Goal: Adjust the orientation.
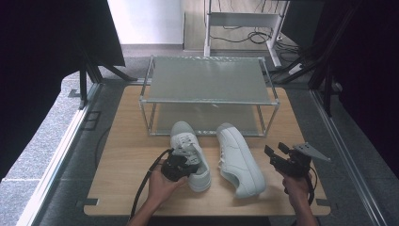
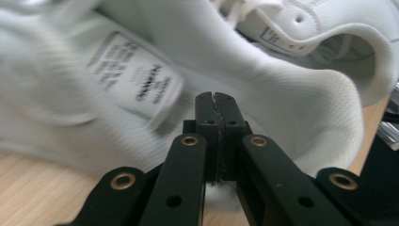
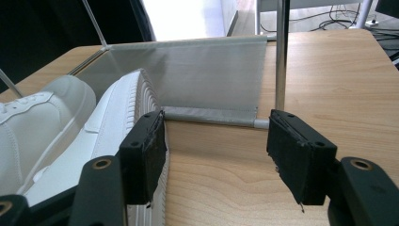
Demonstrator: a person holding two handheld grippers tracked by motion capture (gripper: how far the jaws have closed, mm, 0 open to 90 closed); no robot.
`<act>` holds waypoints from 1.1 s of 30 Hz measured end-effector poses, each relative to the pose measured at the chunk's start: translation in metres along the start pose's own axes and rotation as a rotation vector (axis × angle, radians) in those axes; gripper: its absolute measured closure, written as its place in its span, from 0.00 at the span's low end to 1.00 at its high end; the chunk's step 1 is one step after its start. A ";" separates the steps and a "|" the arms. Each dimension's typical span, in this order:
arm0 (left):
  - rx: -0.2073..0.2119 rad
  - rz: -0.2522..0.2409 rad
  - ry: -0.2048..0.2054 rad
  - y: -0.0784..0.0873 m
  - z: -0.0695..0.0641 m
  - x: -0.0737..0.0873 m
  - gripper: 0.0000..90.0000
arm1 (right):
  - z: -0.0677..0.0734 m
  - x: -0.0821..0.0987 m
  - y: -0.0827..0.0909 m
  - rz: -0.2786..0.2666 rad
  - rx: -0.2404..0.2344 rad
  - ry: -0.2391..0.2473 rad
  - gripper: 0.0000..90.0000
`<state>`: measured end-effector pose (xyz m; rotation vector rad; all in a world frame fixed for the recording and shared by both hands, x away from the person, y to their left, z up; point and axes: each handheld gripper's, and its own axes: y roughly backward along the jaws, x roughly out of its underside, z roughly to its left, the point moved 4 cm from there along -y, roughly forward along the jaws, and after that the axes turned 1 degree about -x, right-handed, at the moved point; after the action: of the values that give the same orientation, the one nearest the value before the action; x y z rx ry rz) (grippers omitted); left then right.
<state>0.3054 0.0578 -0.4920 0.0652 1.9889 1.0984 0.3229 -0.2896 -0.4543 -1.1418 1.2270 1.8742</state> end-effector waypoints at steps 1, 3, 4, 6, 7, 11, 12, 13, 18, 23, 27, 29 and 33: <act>0.000 0.000 0.000 0.000 0.000 0.000 1.00 | 0.000 0.000 0.000 0.000 0.000 0.000 0.42; -0.007 0.013 -0.001 0.004 0.002 0.004 1.00 | -0.001 0.001 0.000 0.003 0.001 -0.009 0.42; -0.007 0.019 -0.002 0.006 0.003 0.005 1.00 | -0.001 0.001 0.000 0.004 0.001 -0.010 0.42; -0.005 0.029 0.003 0.011 0.005 0.008 1.00 | -0.002 0.001 0.000 0.006 0.001 -0.011 0.42; -0.005 0.029 0.003 0.011 0.005 0.008 1.00 | -0.002 0.001 0.000 0.006 0.001 -0.011 0.42; 0.019 0.051 0.040 0.027 0.017 0.018 1.00 | -0.004 0.002 0.000 0.011 0.002 -0.027 0.41; 0.020 0.050 0.049 0.030 0.022 0.020 1.00 | -0.005 0.002 0.000 0.014 -0.005 -0.037 0.41; 0.020 0.050 0.049 0.030 0.022 0.020 1.00 | -0.005 0.002 0.000 0.014 -0.005 -0.037 0.41; 0.033 0.041 0.082 0.044 0.039 0.024 0.99 | -0.006 0.003 0.000 0.019 -0.007 -0.045 0.41; 0.013 0.031 0.091 0.054 0.048 0.025 0.99 | -0.006 0.003 0.000 0.022 -0.009 -0.041 0.41; 0.034 0.029 0.098 0.057 0.050 0.025 0.97 | -0.007 0.005 -0.002 0.027 -0.007 -0.042 0.41; 0.033 0.027 0.096 0.057 0.048 0.025 0.94 | -0.006 0.005 -0.002 0.028 -0.008 -0.040 0.41; 0.027 -0.015 0.087 0.056 0.041 0.021 0.77 | -0.006 0.005 -0.002 0.025 -0.006 -0.034 0.41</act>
<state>0.3019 0.1284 -0.4754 0.0164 2.0787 1.0812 0.3241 -0.2942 -0.4605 -1.0981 1.2228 1.9098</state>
